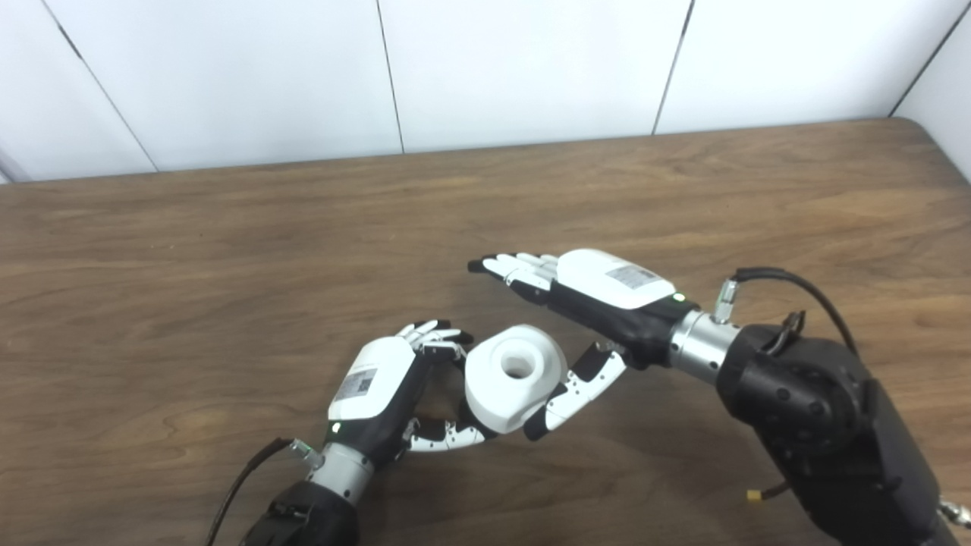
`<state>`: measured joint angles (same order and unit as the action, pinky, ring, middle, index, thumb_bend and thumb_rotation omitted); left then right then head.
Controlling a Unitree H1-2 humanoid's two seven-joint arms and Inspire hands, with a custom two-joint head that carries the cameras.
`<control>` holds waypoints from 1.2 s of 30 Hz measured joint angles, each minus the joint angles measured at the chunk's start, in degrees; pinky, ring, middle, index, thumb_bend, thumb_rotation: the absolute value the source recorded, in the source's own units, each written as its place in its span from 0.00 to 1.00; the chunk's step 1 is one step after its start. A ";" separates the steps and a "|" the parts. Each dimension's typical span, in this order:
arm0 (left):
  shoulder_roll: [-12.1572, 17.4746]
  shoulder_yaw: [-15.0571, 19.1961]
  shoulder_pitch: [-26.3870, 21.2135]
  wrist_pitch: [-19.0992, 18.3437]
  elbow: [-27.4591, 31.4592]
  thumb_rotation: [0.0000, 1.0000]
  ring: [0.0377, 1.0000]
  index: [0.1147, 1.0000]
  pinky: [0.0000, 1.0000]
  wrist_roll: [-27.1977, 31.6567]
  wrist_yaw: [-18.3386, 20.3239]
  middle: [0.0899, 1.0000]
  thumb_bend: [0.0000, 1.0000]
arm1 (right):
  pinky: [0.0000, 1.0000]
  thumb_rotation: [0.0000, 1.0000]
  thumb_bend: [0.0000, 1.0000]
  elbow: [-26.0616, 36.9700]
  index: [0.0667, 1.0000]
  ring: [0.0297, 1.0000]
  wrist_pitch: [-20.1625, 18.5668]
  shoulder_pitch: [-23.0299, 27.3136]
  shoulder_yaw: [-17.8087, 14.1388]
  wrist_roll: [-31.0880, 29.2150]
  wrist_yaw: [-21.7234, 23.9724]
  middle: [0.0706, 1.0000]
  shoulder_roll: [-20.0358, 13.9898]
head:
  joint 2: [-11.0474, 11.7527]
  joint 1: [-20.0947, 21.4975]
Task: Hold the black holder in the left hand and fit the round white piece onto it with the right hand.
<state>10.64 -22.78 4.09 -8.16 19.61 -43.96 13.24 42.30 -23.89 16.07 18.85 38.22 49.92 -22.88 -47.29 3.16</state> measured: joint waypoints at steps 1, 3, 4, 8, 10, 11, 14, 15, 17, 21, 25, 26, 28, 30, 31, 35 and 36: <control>0.00 0.00 0.00 0.00 -0.01 0.05 0.91 0.42 0.93 0.00 0.00 0.79 0.52 | 1.00 0.47 1.00 0.58 0.99 1.00 -0.50 0.54 -0.10 -0.13 0.96 1.00 -0.45 | 0.00 0.00; 0.00 0.00 -0.02 0.00 -0.02 0.04 0.91 0.42 0.93 0.00 0.00 0.79 0.52 | 1.00 0.47 1.00 1.83 0.99 1.00 -1.27 1.40 -0.53 -0.35 2.14 1.00 -1.23 | 0.00 0.00; 0.00 0.00 -0.03 0.00 -0.03 0.05 0.91 0.42 0.93 0.00 0.00 0.79 0.52 | 1.00 0.47 1.00 2.31 0.98 1.00 -1.58 1.94 -0.80 -0.51 2.83 1.00 -1.72 | 0.00 0.00; -0.01 0.01 -0.04 0.01 -0.04 0.04 0.91 0.42 0.93 0.02 0.00 0.79 0.52 | 1.00 0.47 1.00 3.25 0.98 1.00 -2.52 2.70 -2.17 -1.14 4.49 1.00 -2.39 | 0.00 0.00; -0.01 0.02 -0.05 0.01 -0.05 0.04 0.90 0.42 0.93 0.02 0.00 0.79 0.52 | 1.00 0.48 1.00 3.27 0.98 1.00 -2.58 2.70 -2.69 -1.22 5.01 1.00 -2.40 | 0.00 0.00; -0.01 0.01 -0.04 0.02 -0.09 0.04 0.90 0.42 0.93 0.03 0.00 0.79 0.52 | 1.00 0.48 1.00 3.27 0.98 1.00 -2.59 2.70 -2.81 -1.18 5.35 1.00 -2.40 | 0.00 0.00; -0.01 0.02 -0.11 0.06 -0.15 0.05 0.90 0.42 0.93 0.03 0.00 0.79 0.52 | 1.00 0.48 1.00 3.27 0.98 1.00 -2.58 2.70 -2.86 -1.01 5.62 1.00 -2.40 | -0.09 -0.09; -0.01 0.02 -0.13 0.06 -0.15 0.05 0.90 0.42 0.93 0.03 0.00 0.78 0.52 | 1.00 0.48 1.00 3.27 0.98 1.00 -2.57 2.70 -2.91 -1.01 5.63 1.00 -2.39 | -0.17 -0.09; -0.01 0.02 -0.14 0.05 -0.15 0.05 0.90 0.43 0.92 0.01 0.01 0.78 0.52 | 1.00 0.48 1.00 3.27 0.98 1.00 -2.57 2.70 -3.07 -1.04 5.62 1.00 -2.39 | -0.18 -0.09; 0.01 -0.11 -0.32 -0.12 -0.12 0.08 0.88 0.57 0.91 -0.87 0.38 0.79 0.70 | 1.00 0.48 1.00 3.26 0.98 1.00 -2.54 2.69 -3.22 -1.03 5.62 1.00 -2.38 | -0.26 -0.17; 0.06 -0.63 -1.12 -1.33 0.22 0.17 0.89 0.80 0.91 -3.27 1.72 0.82 0.94 | 1.00 0.48 1.00 3.16 0.98 1.00 -2.50 2.67 -3.24 -1.02 5.47 1.00 -2.34 | -0.26 -0.18; -0.03 -0.63 -1.32 -1.96 0.56 0.20 0.90 0.85 0.92 -3.42 2.37 0.85 0.98 | 1.00 0.48 1.00 3.12 0.99 1.00 -2.47 2.64 -3.25 -1.02 5.36 1.00 -2.34 | -0.26 -0.18; -0.20 -0.63 -1.42 -2.89 1.04 0.23 0.91 0.89 0.93 -3.59 3.41 0.86 1.00 | 1.00 0.48 1.00 2.99 0.99 1.00 -2.43 2.57 -3.32 -1.03 5.19 1.00 -2.34 | -0.26 -0.18; -0.50 -0.69 -1.45 -3.73 1.48 0.24 0.92 0.92 0.93 -4.06 4.47 0.88 1.00 | 1.00 0.48 1.00 2.79 0.99 1.00 -2.42 2.48 -3.33 -0.99 5.04 1.00 -2.34 | -0.26 -0.18; -0.57 -0.75 -1.57 -4.32 1.80 0.25 0.92 0.92 0.93 -4.45 5.11 0.89 1.00 | 1.00 0.48 1.00 2.66 0.99 1.00 -2.41 2.46 -3.29 -0.91 5.03 1.00 -2.34 | -0.26 -0.18; -0.55 -0.77 -1.79 -4.81 2.23 0.26 0.92 0.95 0.92 -4.95 6.42 0.89 1.00 | 1.00 0.48 1.00 2.04 0.99 1.00 -2.39 2.33 -3.28 -0.56 4.82 1.00 -2.34 | -0.26 -0.35; -0.53 -0.76 -1.93 -4.89 2.28 0.27 0.92 0.96 0.92 -5.01 6.66 0.90 1.00 | 1.00 0.48 1.00 1.79 1.00 1.00 -2.38 2.29 -3.27 -0.53 4.71 1.00 -2.34 | -0.26 -0.35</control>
<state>10.12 -23.54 2.17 -13.04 21.89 -48.97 19.90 44.09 -26.26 18.36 15.59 37.68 54.63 -25.22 -47.55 2.81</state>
